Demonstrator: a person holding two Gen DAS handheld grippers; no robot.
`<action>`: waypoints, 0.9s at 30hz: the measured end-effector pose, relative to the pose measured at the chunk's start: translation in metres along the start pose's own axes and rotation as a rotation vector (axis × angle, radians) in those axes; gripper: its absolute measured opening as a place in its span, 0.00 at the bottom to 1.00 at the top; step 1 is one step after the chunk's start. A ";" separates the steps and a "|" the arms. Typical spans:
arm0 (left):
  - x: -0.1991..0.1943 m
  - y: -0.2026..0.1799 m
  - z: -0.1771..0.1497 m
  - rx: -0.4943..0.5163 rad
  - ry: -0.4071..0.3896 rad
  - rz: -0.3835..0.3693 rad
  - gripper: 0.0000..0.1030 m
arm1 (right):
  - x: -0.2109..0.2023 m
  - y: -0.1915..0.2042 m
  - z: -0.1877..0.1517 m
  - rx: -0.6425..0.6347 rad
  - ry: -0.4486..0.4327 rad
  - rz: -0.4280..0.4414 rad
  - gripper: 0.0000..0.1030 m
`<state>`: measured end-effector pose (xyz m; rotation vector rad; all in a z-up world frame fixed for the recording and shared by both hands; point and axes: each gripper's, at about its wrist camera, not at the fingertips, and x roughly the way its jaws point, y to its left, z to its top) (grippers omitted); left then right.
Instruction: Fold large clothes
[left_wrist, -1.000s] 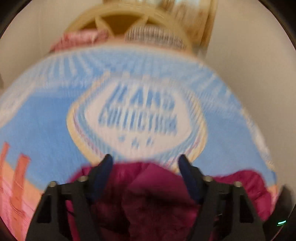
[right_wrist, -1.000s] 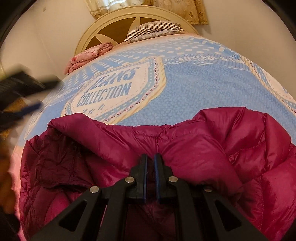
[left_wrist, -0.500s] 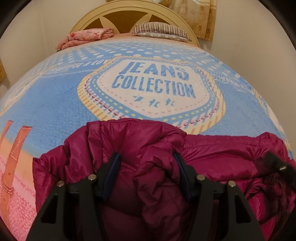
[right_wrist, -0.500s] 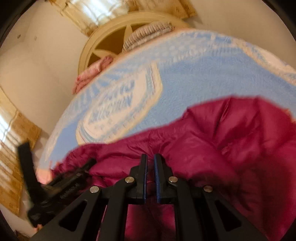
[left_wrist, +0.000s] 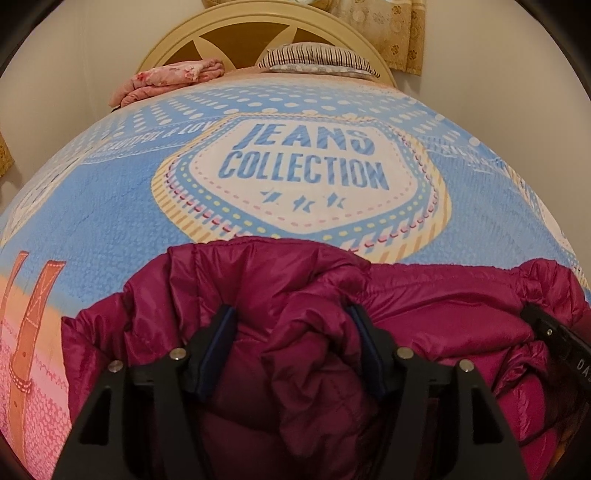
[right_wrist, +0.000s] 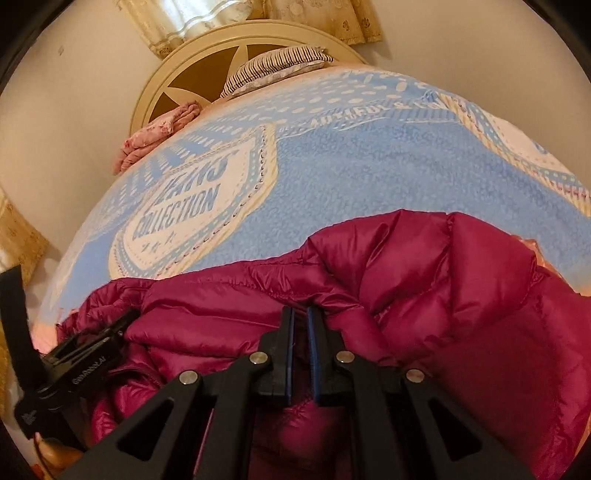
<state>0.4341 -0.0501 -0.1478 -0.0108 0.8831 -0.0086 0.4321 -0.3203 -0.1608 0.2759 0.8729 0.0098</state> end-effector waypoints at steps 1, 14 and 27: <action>0.000 -0.001 0.000 0.001 -0.001 0.003 0.65 | 0.002 0.005 0.000 -0.020 -0.002 -0.021 0.06; -0.069 0.036 0.008 -0.080 -0.022 -0.162 0.67 | -0.079 0.032 0.011 -0.032 -0.094 -0.016 0.07; -0.242 0.124 -0.133 -0.113 -0.235 -0.316 0.99 | -0.245 0.032 -0.094 0.027 -0.090 0.342 0.77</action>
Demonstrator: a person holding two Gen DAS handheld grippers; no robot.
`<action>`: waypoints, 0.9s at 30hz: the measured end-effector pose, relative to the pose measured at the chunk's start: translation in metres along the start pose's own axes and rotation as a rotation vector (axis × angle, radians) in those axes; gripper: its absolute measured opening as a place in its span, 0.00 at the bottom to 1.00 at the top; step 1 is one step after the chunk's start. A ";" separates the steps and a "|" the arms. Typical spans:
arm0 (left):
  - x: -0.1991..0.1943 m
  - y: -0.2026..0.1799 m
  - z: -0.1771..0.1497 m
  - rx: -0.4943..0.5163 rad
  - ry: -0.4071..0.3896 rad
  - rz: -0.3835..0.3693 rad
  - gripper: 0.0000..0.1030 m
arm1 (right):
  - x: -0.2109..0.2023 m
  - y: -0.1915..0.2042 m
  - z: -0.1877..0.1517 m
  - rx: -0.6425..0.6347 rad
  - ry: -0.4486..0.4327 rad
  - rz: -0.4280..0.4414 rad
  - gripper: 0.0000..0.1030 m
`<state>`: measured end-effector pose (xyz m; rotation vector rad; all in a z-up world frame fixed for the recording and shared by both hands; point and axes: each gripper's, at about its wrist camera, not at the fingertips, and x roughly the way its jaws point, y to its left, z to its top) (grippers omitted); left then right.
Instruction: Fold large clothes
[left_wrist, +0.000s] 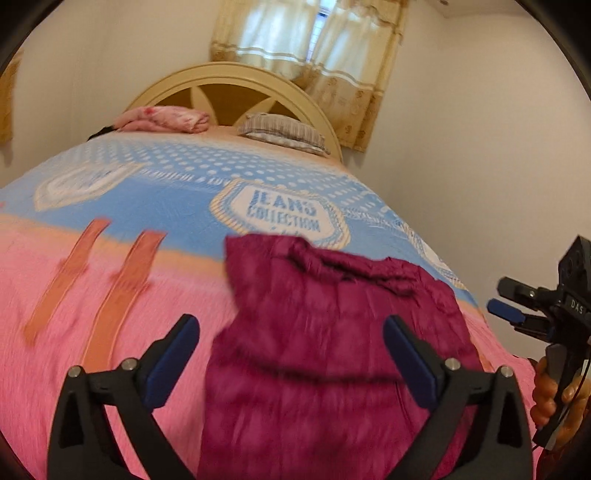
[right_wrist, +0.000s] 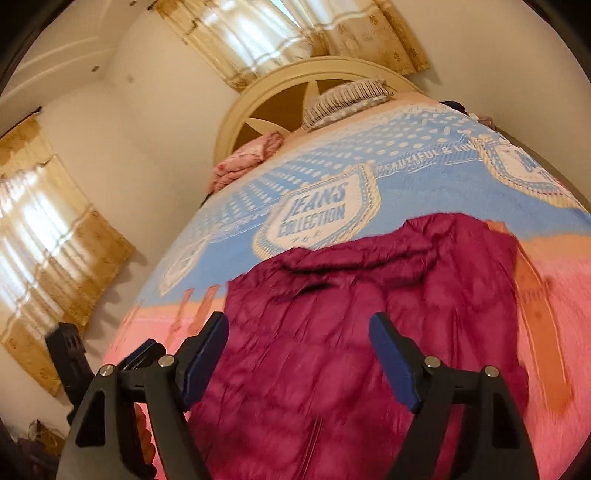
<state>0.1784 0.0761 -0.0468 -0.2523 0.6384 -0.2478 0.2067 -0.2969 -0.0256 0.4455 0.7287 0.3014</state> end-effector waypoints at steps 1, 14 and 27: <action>-0.008 0.006 -0.010 -0.018 0.013 -0.012 0.99 | -0.008 -0.001 -0.010 0.008 0.008 -0.019 0.77; -0.079 0.048 -0.121 0.098 0.097 -0.047 0.99 | -0.154 -0.031 -0.180 -0.076 0.050 -0.331 0.77; -0.090 0.070 -0.186 0.056 0.171 -0.068 0.98 | -0.141 -0.055 -0.252 -0.109 0.154 -0.476 0.71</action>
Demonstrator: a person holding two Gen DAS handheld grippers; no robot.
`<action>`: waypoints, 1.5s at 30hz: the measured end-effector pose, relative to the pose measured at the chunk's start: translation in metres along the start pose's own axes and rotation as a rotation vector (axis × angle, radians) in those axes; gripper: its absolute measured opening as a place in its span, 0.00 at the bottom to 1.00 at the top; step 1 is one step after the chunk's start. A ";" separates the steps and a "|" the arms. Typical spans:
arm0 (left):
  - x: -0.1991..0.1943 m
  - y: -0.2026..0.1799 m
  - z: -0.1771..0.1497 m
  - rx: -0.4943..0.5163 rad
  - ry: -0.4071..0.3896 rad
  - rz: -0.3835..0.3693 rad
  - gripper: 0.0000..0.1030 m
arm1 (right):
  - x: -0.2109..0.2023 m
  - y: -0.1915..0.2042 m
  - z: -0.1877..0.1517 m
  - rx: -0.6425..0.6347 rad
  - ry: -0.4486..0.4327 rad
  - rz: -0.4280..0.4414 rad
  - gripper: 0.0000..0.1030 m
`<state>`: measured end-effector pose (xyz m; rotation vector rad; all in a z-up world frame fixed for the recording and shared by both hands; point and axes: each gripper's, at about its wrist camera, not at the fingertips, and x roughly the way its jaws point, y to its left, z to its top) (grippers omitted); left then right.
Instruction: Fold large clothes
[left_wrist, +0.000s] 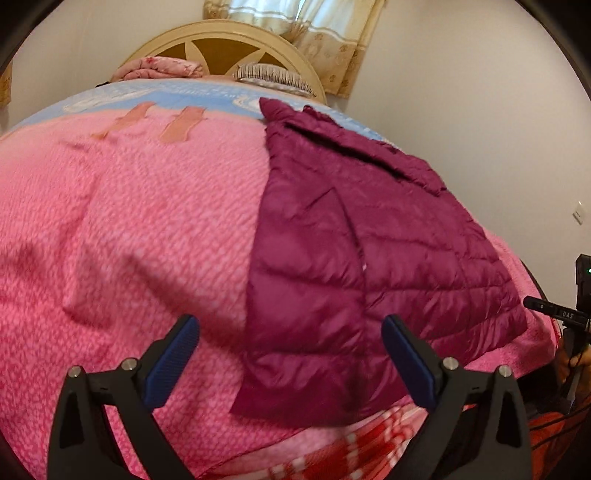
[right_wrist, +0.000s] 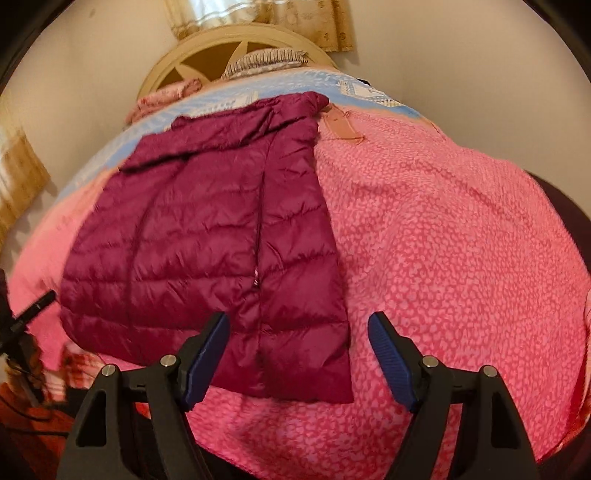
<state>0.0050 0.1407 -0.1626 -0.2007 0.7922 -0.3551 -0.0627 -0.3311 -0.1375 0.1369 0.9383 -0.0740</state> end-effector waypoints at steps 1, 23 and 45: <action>0.000 0.001 -0.001 0.000 -0.002 0.004 0.98 | 0.002 0.001 0.000 0.000 0.006 0.007 0.68; 0.022 0.003 -0.028 -0.055 0.136 -0.273 0.20 | 0.043 0.013 -0.016 -0.040 0.118 0.072 0.07; 0.030 0.021 -0.025 -0.078 0.202 -0.284 0.16 | 0.019 -0.006 -0.013 0.020 0.051 0.106 0.05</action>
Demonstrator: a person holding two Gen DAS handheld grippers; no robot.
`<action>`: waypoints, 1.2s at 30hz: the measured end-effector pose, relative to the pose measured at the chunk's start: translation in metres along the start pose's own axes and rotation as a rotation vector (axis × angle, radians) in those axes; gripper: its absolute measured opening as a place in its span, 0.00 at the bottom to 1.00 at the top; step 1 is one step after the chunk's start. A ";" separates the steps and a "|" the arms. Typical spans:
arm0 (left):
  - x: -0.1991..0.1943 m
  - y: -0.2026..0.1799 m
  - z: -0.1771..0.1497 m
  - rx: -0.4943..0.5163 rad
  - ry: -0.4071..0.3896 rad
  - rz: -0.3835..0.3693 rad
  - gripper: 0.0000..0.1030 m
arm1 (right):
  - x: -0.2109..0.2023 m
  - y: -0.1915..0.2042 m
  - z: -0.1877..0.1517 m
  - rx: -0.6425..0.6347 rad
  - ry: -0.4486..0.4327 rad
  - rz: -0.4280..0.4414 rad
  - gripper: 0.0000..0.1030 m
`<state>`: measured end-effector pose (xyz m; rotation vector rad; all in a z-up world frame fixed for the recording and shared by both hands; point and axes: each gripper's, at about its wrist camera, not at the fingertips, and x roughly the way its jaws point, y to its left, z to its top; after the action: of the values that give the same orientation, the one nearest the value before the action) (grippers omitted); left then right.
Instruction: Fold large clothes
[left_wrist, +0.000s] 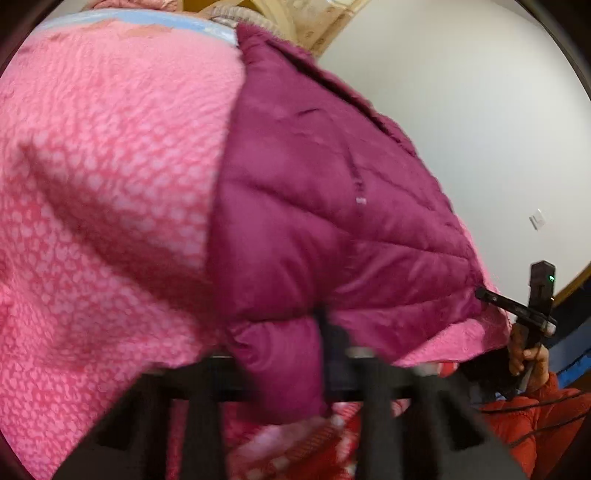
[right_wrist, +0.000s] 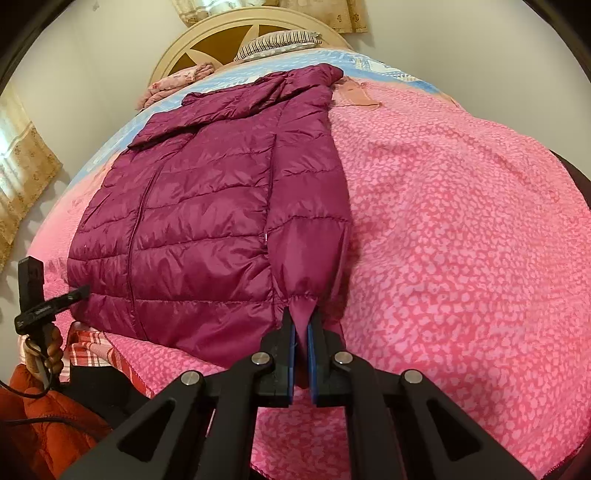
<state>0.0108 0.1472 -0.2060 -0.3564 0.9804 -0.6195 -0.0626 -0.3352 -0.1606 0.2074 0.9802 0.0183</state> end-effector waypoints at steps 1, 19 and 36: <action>-0.005 -0.008 -0.002 0.029 -0.011 0.019 0.12 | -0.001 0.001 -0.001 0.002 -0.003 0.004 0.05; -0.131 -0.098 0.025 0.236 -0.348 -0.339 0.08 | -0.121 -0.012 -0.001 0.055 -0.215 0.209 0.02; -0.085 -0.070 0.167 -0.080 -0.345 -0.173 0.09 | -0.137 -0.044 0.152 0.198 -0.429 0.287 0.00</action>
<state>0.0961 0.1485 -0.0253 -0.6028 0.6488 -0.6499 -0.0166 -0.4185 0.0258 0.5111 0.5181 0.1344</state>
